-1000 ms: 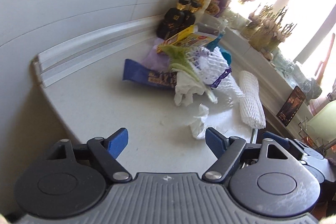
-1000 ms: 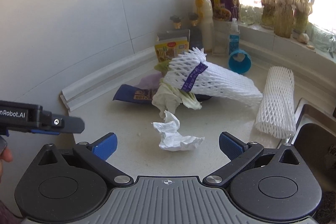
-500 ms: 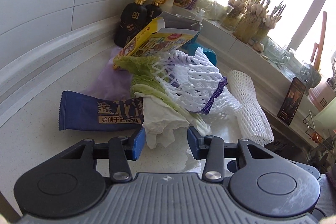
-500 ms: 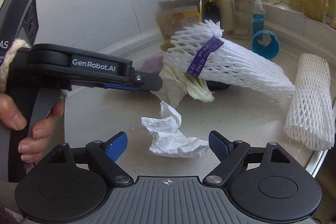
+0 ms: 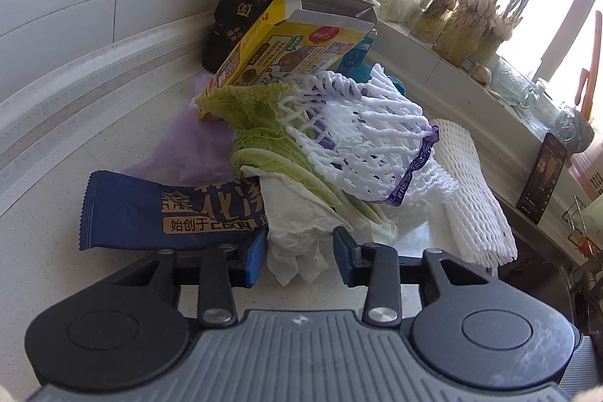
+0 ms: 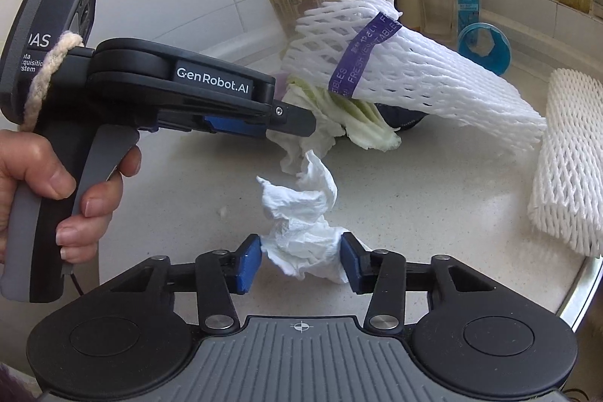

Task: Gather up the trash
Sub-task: 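Grasp a white tissue with the left tool while the right tool grasps another tissue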

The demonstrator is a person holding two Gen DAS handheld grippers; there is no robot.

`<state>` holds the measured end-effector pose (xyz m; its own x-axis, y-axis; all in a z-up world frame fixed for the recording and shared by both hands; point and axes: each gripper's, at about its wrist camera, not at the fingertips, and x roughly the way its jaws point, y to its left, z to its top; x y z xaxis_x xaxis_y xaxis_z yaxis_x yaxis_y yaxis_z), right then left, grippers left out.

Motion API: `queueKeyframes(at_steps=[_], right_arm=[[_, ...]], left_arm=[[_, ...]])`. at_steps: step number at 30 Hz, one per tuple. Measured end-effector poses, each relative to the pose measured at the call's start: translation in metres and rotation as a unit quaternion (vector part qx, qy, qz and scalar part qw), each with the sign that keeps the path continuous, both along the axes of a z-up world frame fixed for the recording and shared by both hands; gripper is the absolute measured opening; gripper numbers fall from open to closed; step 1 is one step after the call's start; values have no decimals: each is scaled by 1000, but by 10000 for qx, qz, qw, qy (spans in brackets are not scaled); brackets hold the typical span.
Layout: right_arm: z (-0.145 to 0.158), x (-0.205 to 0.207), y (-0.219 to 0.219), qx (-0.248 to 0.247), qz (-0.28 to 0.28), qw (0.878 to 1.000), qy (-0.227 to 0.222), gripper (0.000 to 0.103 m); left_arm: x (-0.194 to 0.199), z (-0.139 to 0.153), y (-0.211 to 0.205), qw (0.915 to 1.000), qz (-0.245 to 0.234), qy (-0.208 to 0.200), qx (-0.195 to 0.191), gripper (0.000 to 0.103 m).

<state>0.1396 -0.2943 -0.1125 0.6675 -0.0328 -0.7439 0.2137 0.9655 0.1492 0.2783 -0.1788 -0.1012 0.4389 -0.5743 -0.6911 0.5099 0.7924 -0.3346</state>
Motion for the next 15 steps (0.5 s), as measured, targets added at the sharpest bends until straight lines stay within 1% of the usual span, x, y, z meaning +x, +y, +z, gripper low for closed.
queueKeyframes(at_steps=[2,3,6,9,15], right_arm=[[0,-1,0,-9,-22,10000,-9,33],[0,-1,0,-21,-34,10000,-11,27],[1,-1,-3,-38,-104,9999,-21,16],[6,-2,-6,-32,-209,9997,-93,14],[17,-1,-11,-50,-385,9990,-219,12]], left_arm=[[-1,0,-1,10000,71,11,63,19],[0,-1,-2,9998,133,15,128,14],[0,0,0,9996,257,123,95,11],[0,5,3,9992,331,210,50,9],[-6,18,11,9988,400,288,-7,8]])
